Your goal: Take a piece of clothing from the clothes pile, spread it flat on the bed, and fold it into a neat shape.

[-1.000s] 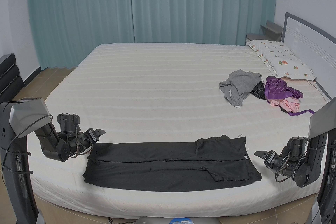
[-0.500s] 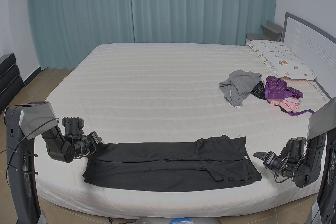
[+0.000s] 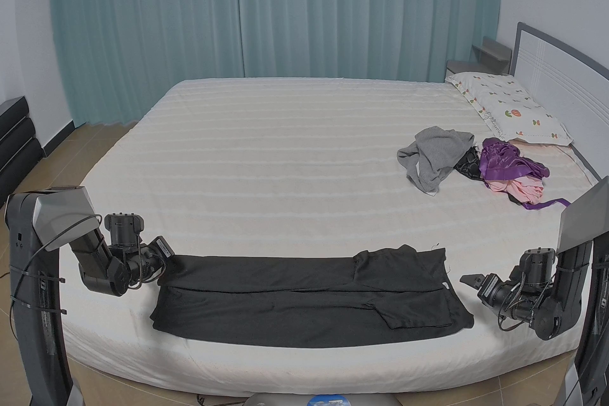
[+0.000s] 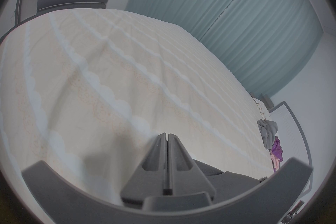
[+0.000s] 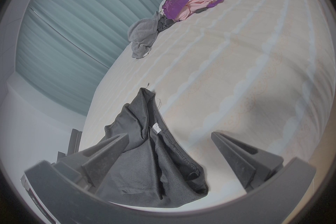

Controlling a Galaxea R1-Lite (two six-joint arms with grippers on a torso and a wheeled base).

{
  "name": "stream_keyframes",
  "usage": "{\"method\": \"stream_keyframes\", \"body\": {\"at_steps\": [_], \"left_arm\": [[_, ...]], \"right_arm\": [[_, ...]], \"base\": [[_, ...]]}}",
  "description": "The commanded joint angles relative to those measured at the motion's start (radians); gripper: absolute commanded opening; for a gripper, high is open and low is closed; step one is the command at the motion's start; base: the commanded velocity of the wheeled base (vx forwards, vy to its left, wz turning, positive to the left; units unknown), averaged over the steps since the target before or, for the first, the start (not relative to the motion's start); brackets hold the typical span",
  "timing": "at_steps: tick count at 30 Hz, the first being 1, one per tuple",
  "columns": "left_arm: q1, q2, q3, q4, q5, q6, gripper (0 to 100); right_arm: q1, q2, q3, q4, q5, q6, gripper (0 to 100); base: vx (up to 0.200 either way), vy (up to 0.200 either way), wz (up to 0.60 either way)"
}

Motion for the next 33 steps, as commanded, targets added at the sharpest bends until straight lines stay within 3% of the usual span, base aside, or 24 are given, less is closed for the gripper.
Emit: {"method": "stream_keyframes", "body": {"at_steps": [1, 5, 6, 15, 18, 20, 25, 33], "left_arm": [[0.002, 0.001, 0.0, -0.001, 0.0, -0.001, 0], [0.002, 0.001, 0.0, 0.0, 0.0, -0.001, 0], [0.002, 0.001, 0.0, 0.0, 0.0, -0.001, 100], [0.008, -0.016, 0.016, 0.0, -0.004, -0.03, 100], [0.016, -0.066, 0.063, -0.001, -0.032, -0.031, 100], [0.016, -0.105, 0.122, -0.006, -0.098, -0.016, 100], [0.016, -0.137, 0.203, -0.009, -0.189, 0.072, 100], [0.009, -0.086, 0.23, -0.009, -0.176, 0.257, 100]], "right_arm": [[0.001, 0.001, 0.002, 0.0, 0.0, 0.0, 100], [0.001, 0.002, 0.002, 0.0, 0.0, 0.0, 100], [0.001, 0.002, 0.002, 0.0, 0.0, 0.0, 100], [-0.01, -0.006, -0.004, 0.001, 0.005, 0.0, 100], [-0.014, 0.002, -0.007, 0.001, 0.005, 0.0, 100], [-0.011, 0.007, -0.007, 0.003, 0.01, 0.0, 100], [-0.008, 0.013, -0.006, 0.003, 0.016, 0.0, 100], [-0.005, 0.011, 0.002, 0.003, 0.029, 0.001, 100]], "base": [[0.0, 0.0, 0.0], [0.0, 0.0, 0.0], [0.0, 0.0, 0.0], [0.0, 0.0, 0.0], [0.0, 0.0, 0.0], [0.0, 0.0, 0.0], [0.0, 0.0, 0.0], [0.0, 0.0, 0.0]]}}
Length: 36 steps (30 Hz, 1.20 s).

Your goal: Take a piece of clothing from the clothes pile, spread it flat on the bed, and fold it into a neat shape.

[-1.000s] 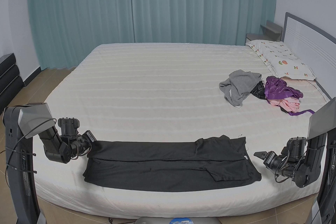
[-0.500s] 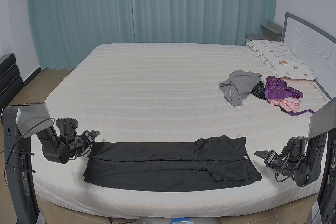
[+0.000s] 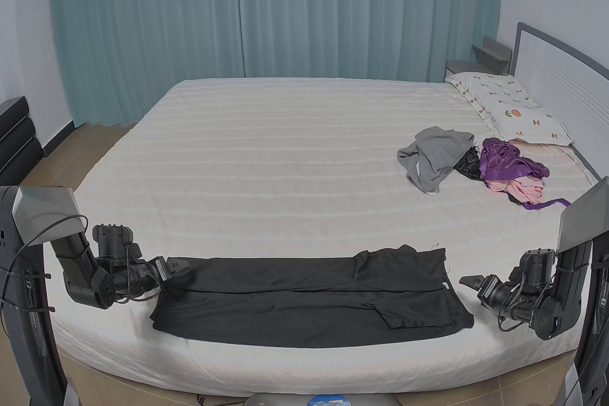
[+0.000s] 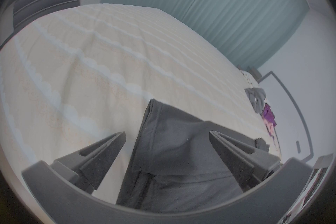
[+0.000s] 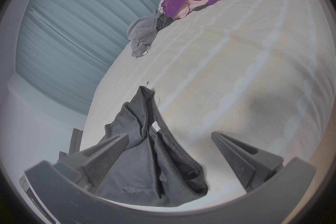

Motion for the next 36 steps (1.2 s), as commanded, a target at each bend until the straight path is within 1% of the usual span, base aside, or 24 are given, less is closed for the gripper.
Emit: {"method": "stream_keyframes", "body": {"at_steps": [1, 11, 17, 18, 22, 27, 36], "left_arm": [[-0.003, 0.025, 0.016, 0.0, 0.006, 0.052, 100], [-0.008, 0.036, 0.027, -0.002, 0.009, 0.066, 100], [-0.012, 0.05, 0.043, -0.055, 0.009, 0.075, 100], [-0.014, 0.052, 0.058, -0.08, 0.009, 0.075, 0], [-0.015, 0.053, 0.072, -0.111, 0.006, 0.073, 0], [-0.025, 0.052, 0.072, -0.112, 0.006, 0.069, 0], [-0.015, 0.048, 0.075, -0.12, 0.011, 0.061, 0]], "right_arm": [[0.004, 0.002, 0.005, 0.0, 0.006, 0.001, 100], [0.006, -0.003, 0.01, 0.0, 0.005, 0.001, 100], [0.009, -0.006, 0.01, 0.0, 0.005, 0.001, 100], [0.009, -0.006, 0.01, -0.002, 0.006, 0.001, 100], [0.01, -0.003, 0.01, 0.0, 0.006, 0.001, 100], [0.01, 0.0, 0.01, 0.0, 0.006, 0.001, 100], [0.004, 0.002, 0.005, 0.0, 0.006, 0.001, 100]], "base": [[0.0, 0.0, 0.0], [0.0, 0.0, 0.0], [0.0, 0.0, 0.0], [0.0, 0.0, 0.0], [0.0, 0.0, 0.0], [0.0, 0.0, 0.0], [0.0, 0.0, 0.0]]}}
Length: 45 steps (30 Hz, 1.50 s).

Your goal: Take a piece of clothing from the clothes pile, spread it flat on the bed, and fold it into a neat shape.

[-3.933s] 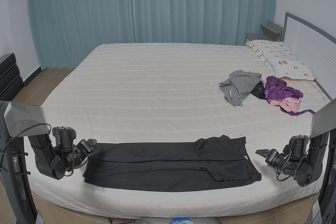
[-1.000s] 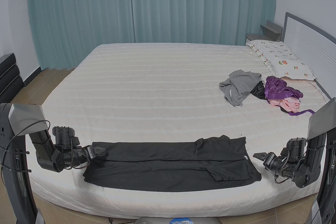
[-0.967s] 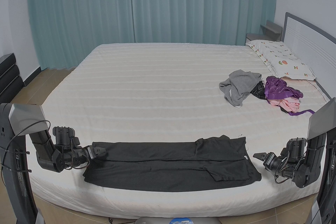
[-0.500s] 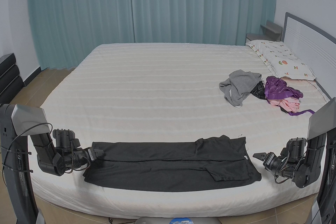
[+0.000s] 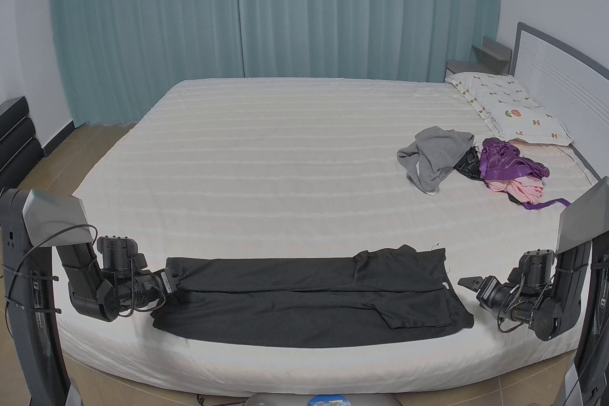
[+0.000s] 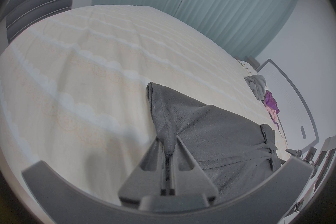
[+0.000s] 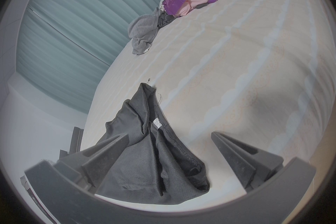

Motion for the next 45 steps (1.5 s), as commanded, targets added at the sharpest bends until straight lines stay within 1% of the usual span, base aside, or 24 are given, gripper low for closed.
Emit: {"method": "stream_keyframes", "body": {"at_steps": [1, 11, 17, 23, 28, 29, 35, 38, 45], "left_arm": [[0.003, 0.0, 0.002, -0.002, 0.002, -0.001, 0], [-0.003, 0.0, 0.002, -0.004, 0.008, -0.014, 0], [-0.005, -0.002, -0.001, -0.013, 0.008, -0.024, 0], [-0.008, -0.004, -0.01, -0.013, 0.009, -0.026, 0], [-0.014, -0.005, -0.027, -0.015, 0.009, -0.066, 0], [-0.029, -0.005, -0.034, -0.015, 0.014, -0.078, 0], [-0.059, -0.007, -0.042, -0.016, 0.065, -0.096, 0], [-0.065, -0.01, -0.039, -0.016, 0.068, -0.107, 0], [-0.074, -0.03, -0.033, -0.016, 0.068, -0.123, 0]], "right_arm": [[-0.003, 0.002, -0.001, 0.0, 0.0, 0.0, 100], [-0.003, 0.002, 0.0, 0.0, 0.002, 0.002, 100], [-0.003, 0.002, 0.002, 0.0, 0.002, 0.002, 100], [-0.001, 0.004, 0.002, 0.0, 0.002, 0.002, 100], [0.0, 0.004, 0.002, 0.0, 0.002, 0.002, 100], [0.002, 0.004, 0.002, 0.0, 0.002, 0.002, 100], [0.002, 0.004, 0.002, 0.0, 0.002, 0.002, 100], [0.002, 0.004, 0.002, 0.0, 0.002, 0.002, 100], [0.002, 0.004, 0.002, 0.0, 0.002, 0.002, 100]], "base": [[0.0, 0.0, 0.0], [0.0, 0.0, 0.0], [-0.2, 0.0, 0.0], [0.0, 0.0, 0.0], [0.0, 0.0, 0.0], [0.0, 0.0, 0.0], [0.0, 0.0, 0.0], [0.0, -0.2, 0.0], [0.0, 0.0, 0.0]]}}
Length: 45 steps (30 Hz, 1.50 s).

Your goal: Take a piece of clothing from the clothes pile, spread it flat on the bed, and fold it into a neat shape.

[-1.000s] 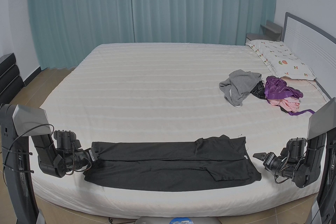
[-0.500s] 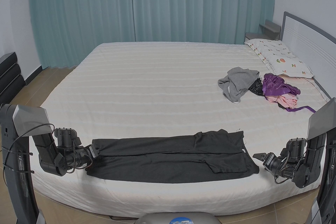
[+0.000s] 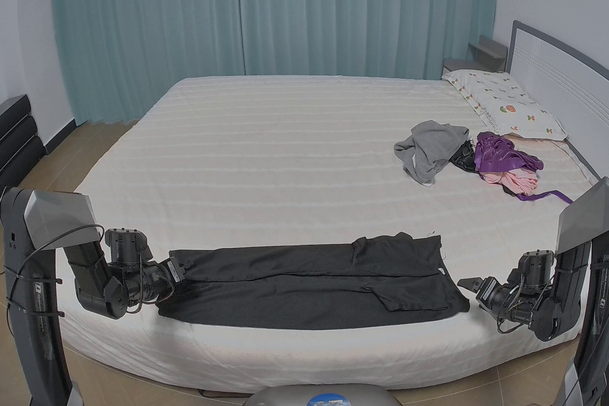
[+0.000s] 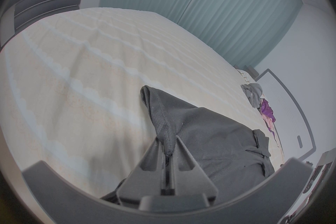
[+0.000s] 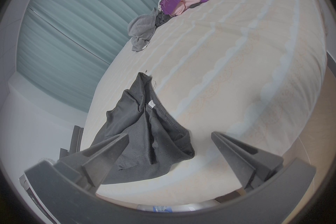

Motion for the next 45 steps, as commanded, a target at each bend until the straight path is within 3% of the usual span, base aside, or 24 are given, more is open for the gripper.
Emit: {"method": "stream_keyframes", "body": {"at_steps": [1, 14, 42, 45], "left_arm": [[-0.007, -0.015, 0.004, -0.001, 0.0, -0.001, 0], [-0.013, -0.015, 0.003, -0.024, 0.012, -0.027, 0], [-0.125, -0.13, 0.04, -0.024, 0.068, -0.117, 0], [-0.148, -0.143, 0.037, -0.021, 0.108, -0.142, 0]], "right_arm": [[0.0, 0.001, 0.0, -0.001, 0.001, 0.0, 100], [0.0, 0.002, 0.0, -0.001, 0.001, 0.0, 100], [0.0, 0.007, 0.0, -0.001, 0.001, 0.006, 100], [0.001, 0.007, 0.0, -0.001, 0.001, 0.006, 100]], "base": [[0.0, 0.0, 0.0], [0.0, 0.0, 0.0], [0.0, -0.2, 0.0], [0.0, -0.2, 0.0]]}}
